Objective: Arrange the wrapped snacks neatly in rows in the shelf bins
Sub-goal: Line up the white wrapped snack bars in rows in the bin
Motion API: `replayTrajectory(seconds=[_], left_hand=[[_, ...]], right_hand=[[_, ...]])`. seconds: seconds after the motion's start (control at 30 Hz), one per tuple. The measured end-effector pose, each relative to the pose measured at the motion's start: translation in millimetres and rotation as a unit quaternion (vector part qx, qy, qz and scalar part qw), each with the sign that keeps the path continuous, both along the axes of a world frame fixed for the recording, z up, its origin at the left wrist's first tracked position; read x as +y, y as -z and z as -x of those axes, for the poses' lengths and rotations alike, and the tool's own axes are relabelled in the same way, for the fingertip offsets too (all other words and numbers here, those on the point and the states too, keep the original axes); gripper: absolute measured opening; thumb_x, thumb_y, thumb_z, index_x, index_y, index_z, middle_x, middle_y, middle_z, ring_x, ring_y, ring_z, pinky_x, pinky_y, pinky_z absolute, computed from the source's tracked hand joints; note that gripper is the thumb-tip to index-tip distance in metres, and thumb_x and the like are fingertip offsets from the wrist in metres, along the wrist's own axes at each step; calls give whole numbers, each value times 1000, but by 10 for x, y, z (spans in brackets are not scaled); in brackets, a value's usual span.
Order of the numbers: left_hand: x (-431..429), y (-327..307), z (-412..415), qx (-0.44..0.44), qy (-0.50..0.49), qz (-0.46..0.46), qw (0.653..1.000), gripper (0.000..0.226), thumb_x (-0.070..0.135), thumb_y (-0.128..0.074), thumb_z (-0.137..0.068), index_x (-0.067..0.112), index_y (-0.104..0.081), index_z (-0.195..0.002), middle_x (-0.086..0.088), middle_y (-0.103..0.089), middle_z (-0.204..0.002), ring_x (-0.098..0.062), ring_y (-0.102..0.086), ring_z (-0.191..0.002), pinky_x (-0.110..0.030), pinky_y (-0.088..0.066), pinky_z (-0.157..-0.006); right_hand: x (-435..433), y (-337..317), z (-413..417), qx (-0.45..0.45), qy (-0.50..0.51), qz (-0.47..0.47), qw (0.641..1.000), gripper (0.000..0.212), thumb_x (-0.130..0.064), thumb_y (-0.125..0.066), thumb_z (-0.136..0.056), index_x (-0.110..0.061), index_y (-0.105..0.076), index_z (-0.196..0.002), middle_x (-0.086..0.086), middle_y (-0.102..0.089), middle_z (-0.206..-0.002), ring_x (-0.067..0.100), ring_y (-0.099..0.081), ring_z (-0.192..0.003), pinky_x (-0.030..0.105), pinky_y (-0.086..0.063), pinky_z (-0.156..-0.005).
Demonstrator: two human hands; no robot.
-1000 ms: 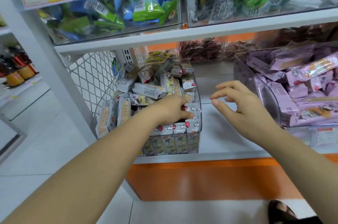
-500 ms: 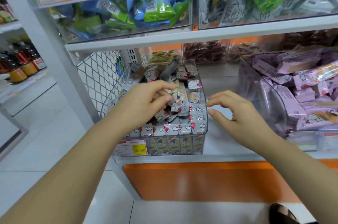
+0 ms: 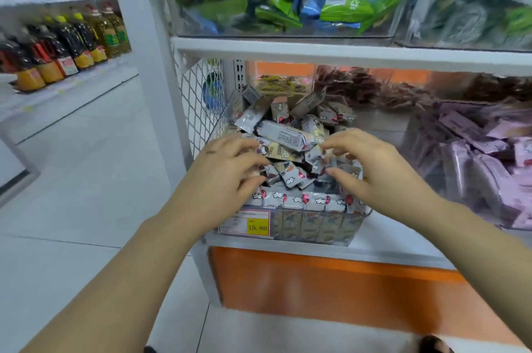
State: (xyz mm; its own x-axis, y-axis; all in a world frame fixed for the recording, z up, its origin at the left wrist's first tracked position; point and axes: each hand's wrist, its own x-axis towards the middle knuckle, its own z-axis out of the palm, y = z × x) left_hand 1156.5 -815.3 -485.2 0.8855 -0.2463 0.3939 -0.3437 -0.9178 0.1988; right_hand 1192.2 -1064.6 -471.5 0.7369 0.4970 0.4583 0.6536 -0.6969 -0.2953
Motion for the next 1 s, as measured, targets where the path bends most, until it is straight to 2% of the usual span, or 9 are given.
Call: replayTrajectory(seconds=[0.1,0.27,0.37,0.43,0.5,0.67,0.77,0.87,1.0], left_hand=[[79,0,52,14,9,20,1000,44,49,-48,-86,24,-65,-118,0,-52,-135,-22,-40,-130,-32,-25,-106],[159,-7,132,30,24,21,999,45,43,-60,-87,28,-56,-129,6,-41,-143,-13,-32,-134,-24,-22,-107],[192,-3,149,42,28,20,999,48,45,-58,-88,32,-51,-133,9,-40,-142,-10,-33,-132,-24,-25,-107],[196,-6,154,44,29,20,998,49,45,-58,-88,32,-49,-134,10,-40,-142,-9,-32,-132,-24,-25,-107],[197,-8,156,40,32,19,998,49,45,-58,-88,31,-49,-135,10,-40,-142,-9,-32,-132,-23,-25,-107],[191,6,155,34,30,22,999,49,45,-58,-89,30,-50,-134,9,-41,-142,-9,-33,-131,-23,-25,-107],[182,14,152,29,29,23,999,48,44,-58,-88,30,-51,-133,9,-42,-141,-10,-34,-131,-24,-25,-107],[176,9,153,28,25,20,999,47,46,-58,-88,31,-52,-132,10,-44,-138,-9,-35,-129,-22,-23,-106],[187,-22,152,25,19,20,999,47,48,-60,-86,31,-55,-130,10,-47,-136,-11,-37,-128,-24,-21,-107]], right_hand=[[222,-60,-110,-4,24,9,1000,43,-22,-66,-86,-21,-53,-126,-3,-53,-125,15,-56,-104,37,-49,-88],[510,-36,-250,-26,97,46,994,52,-35,-67,-84,-27,-48,-132,-3,-54,-130,19,-47,-119,33,-45,-87],[571,5,-298,-28,117,60,991,45,-33,-67,-84,-26,-54,-127,-3,-59,-124,21,-45,-118,33,-44,-82],[551,15,-274,-46,124,27,991,38,-28,-67,-85,-24,-59,-122,-3,-63,-116,21,-47,-114,30,-41,-77],[487,13,-204,-70,123,-33,989,34,-24,-67,-83,-22,-63,-117,-5,-64,-98,20,-50,-105,27,-39,-73],[225,49,-43,-109,144,-176,968,20,-13,-66,-83,-15,-66,-102,-8,-50,-73,15,-47,-75,26,-34,-66],[128,38,-87,-107,159,-259,947,11,-12,-64,-84,-16,-63,-95,-5,-51,-73,7,-44,-64,15,-34,-62],[159,-36,-204,-92,180,-316,927,11,-15,-64,-85,-15,-63,-96,-7,-56,-80,3,-44,-67,7,-34,-65],[261,-135,-529,-35,218,-279,935,22,-19,-61,-87,-12,-65,-108,7,-60,-84,16,-51,-73,23,-36,-65]])
